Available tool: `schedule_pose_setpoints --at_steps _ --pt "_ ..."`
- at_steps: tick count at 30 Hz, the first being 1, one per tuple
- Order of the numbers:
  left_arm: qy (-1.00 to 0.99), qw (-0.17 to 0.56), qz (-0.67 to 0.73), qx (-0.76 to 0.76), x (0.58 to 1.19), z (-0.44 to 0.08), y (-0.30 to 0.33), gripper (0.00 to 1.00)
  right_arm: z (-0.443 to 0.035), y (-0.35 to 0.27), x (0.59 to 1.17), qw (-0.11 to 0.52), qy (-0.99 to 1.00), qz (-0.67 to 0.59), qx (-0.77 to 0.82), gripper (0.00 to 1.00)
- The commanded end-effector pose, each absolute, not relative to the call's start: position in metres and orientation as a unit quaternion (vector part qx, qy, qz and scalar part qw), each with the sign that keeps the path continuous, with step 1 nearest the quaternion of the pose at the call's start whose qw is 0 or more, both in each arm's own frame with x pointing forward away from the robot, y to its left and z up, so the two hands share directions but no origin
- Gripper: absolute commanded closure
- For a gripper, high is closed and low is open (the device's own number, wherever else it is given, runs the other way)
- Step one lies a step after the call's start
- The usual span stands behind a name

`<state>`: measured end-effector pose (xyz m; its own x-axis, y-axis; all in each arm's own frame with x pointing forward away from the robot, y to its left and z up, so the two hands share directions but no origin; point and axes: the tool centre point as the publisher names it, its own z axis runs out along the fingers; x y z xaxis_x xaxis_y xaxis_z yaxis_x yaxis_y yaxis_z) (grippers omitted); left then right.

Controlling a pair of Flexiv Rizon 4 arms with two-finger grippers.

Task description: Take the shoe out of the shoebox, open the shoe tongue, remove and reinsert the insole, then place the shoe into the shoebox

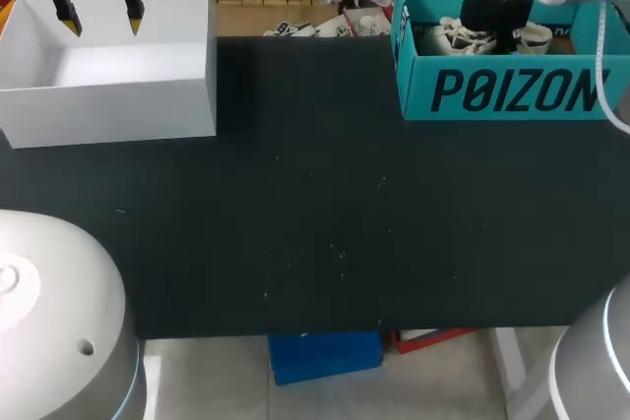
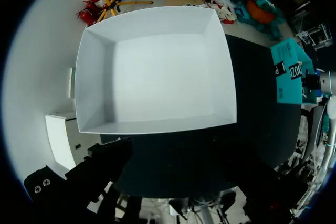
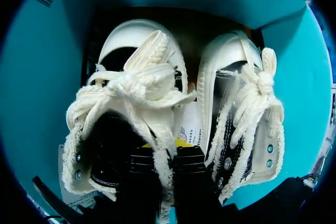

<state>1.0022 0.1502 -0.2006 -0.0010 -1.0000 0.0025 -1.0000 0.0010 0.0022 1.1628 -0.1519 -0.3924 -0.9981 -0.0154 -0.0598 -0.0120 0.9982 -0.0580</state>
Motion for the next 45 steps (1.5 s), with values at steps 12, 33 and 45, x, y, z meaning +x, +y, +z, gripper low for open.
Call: schedule_pose_setpoints --at_steps 12,33,45 --pt "-0.707 0.001 -0.001 0.707 1.002 -0.2 0.15 0.0 -0.297 -0.16 1.157 0.031 0.998 -0.051 0.012 1.0" --pt "-0.707 0.001 -0.001 0.707 1.002 -0.2 0.15 0.0 -0.185 -0.112 1.105 0.049 0.994 -0.088 0.044 1.0" --pt "-0.707 0.001 -0.001 0.707 1.002 -0.2 0.15 0.0 -0.172 -0.057 1.023 0.074 0.992 -0.089 0.043 1.0"
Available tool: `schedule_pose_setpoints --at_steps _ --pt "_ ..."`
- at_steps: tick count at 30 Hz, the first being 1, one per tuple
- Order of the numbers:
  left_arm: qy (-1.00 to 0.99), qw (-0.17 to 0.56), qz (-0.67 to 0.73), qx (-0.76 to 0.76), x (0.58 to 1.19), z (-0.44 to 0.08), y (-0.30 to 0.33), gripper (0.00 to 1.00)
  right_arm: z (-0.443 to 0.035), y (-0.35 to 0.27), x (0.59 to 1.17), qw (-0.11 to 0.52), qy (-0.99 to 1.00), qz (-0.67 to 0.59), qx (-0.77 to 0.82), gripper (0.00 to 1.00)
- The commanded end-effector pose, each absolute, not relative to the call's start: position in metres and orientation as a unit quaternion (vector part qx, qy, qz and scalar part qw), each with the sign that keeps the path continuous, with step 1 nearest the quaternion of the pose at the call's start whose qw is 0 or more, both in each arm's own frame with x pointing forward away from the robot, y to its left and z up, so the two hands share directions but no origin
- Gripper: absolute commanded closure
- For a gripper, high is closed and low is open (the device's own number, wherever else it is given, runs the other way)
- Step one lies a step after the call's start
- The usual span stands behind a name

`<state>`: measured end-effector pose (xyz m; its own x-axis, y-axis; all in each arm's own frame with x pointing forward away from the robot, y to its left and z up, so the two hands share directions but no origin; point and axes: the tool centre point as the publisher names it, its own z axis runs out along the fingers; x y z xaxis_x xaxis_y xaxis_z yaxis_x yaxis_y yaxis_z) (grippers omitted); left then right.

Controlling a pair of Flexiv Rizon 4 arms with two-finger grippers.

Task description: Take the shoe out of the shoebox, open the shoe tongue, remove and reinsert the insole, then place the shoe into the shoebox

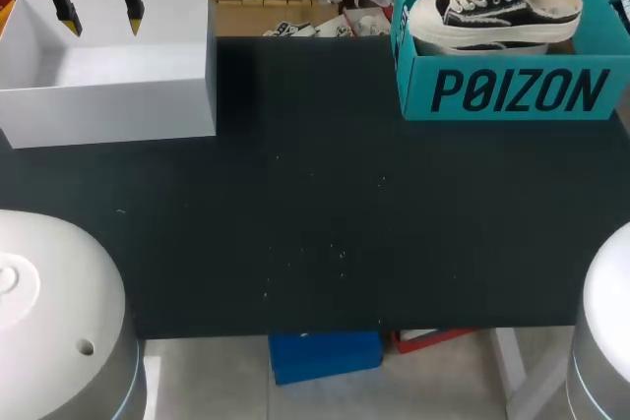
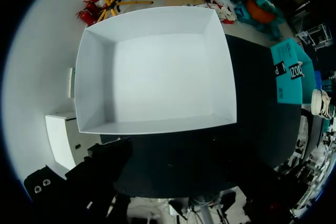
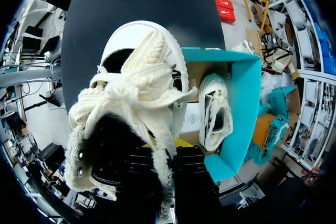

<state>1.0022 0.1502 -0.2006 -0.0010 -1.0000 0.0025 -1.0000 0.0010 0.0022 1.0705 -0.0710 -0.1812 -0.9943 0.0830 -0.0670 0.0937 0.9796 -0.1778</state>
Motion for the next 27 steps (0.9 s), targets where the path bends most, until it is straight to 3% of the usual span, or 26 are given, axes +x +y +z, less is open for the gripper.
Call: schedule_pose_setpoints --at_steps 1,14,27 --pt "-0.707 0.001 -0.001 0.707 1.002 -0.2 0.15 0.0 -0.171 -0.051 1.015 0.077 0.992 -0.087 0.041 1.0" --pt "-0.707 0.001 -0.001 0.707 1.002 -0.2 0.15 0.0 -0.206 0.056 0.935 0.077 0.994 -0.071 0.012 1.0" --pt "-0.707 0.001 -0.001 0.707 1.002 -0.2 0.15 0.0 -0.265 0.146 0.899 0.063 0.995 -0.072 -0.008 1.0"
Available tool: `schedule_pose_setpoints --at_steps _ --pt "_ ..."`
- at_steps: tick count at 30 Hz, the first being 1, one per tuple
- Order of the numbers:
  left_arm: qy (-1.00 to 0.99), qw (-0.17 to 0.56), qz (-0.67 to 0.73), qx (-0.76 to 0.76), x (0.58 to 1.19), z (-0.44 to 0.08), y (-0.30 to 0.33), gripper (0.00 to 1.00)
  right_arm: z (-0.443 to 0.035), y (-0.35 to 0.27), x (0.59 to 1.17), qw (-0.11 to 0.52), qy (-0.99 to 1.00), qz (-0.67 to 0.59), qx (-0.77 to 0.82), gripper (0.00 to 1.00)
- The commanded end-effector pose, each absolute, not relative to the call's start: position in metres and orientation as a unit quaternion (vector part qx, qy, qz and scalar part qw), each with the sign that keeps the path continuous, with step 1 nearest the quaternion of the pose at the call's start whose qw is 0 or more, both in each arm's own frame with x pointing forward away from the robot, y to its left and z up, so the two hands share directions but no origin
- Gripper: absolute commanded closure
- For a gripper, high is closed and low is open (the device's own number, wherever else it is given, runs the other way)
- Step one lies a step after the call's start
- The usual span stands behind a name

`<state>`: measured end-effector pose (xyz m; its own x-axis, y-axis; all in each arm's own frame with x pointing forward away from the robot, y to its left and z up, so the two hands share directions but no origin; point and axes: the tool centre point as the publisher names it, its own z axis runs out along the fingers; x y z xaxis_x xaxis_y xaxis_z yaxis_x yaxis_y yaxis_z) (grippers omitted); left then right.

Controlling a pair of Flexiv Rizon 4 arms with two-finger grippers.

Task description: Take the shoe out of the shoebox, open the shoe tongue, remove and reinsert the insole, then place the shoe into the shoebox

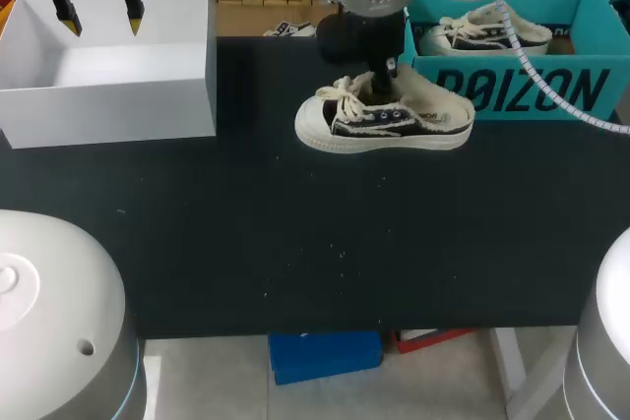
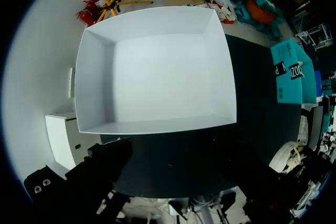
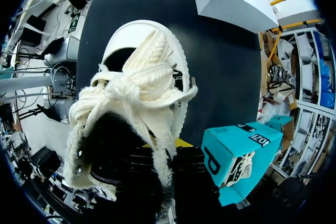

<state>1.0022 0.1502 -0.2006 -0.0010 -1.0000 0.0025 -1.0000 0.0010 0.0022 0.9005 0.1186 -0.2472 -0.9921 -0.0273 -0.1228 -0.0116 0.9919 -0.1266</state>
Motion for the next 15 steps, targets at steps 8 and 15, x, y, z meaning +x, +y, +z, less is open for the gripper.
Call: schedule_pose_setpoints --at_steps 8,15 --pt "-0.707 0.001 -0.001 0.707 1.002 -0.2 0.15 0.0 -0.301 0.175 0.891 0.063 0.996 -0.061 -0.014 1.0" --pt "-0.707 0.001 -0.001 0.707 1.002 -0.2 0.15 0.0 -0.328 0.204 0.879 0.054 0.997 -0.04 -0.029 1.0"
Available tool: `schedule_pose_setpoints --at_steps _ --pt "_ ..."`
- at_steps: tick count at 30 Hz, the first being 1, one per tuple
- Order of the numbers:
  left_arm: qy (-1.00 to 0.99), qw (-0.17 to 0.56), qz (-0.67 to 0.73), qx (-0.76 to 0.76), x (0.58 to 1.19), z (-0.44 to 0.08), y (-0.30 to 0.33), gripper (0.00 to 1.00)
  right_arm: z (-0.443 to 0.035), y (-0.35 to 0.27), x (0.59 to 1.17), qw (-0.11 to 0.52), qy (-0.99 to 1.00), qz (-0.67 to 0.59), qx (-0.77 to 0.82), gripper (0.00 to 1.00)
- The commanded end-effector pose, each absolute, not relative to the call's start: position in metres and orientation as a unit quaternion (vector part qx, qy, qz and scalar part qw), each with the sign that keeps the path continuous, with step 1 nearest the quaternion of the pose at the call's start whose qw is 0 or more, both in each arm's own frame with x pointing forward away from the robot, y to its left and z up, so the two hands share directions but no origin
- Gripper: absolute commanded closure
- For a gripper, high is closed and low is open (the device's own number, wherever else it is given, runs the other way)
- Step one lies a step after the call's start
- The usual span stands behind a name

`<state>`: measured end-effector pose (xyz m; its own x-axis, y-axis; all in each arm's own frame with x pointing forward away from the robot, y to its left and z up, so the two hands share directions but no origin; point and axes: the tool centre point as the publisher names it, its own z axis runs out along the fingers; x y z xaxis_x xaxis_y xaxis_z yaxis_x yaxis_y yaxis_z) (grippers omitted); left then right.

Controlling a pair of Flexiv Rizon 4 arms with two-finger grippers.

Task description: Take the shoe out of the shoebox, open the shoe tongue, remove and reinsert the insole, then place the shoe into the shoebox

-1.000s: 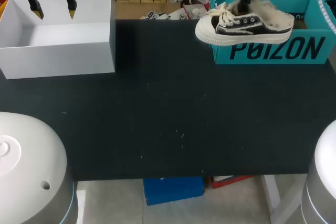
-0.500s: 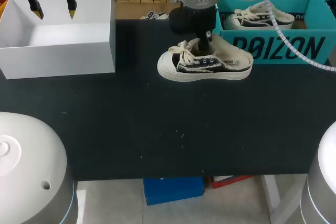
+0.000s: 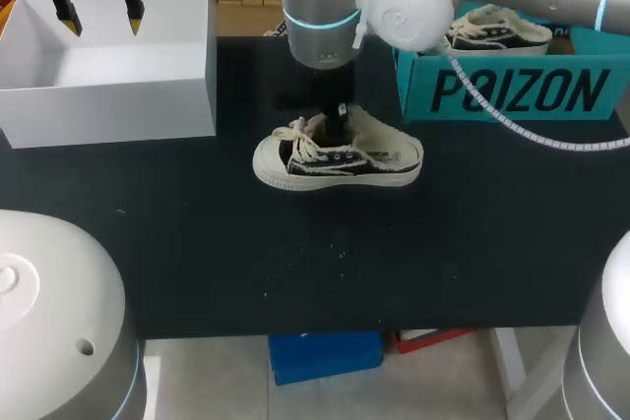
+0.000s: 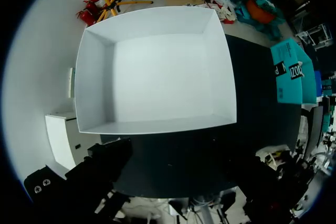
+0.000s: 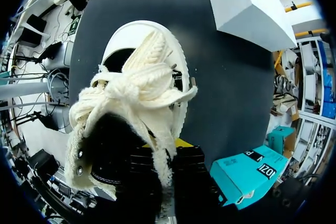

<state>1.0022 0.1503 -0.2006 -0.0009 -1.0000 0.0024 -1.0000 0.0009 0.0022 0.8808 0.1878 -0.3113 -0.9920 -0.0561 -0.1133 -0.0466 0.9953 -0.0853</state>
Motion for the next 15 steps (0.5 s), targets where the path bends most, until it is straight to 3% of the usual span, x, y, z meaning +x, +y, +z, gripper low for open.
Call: schedule_pose_setpoints --at_steps 1,15 --pt "-0.707 0.001 -0.001 0.707 1.002 -0.2 0.15 0.0 -0.332 0.208 0.878 0.052 0.998 -0.036 -0.031 1.0" --pt "-0.707 0.001 -0.001 0.707 1.002 -0.2 0.15 0.0 -0.379 0.251 0.864 0.038 0.997 -0.017 -0.067 1.0"
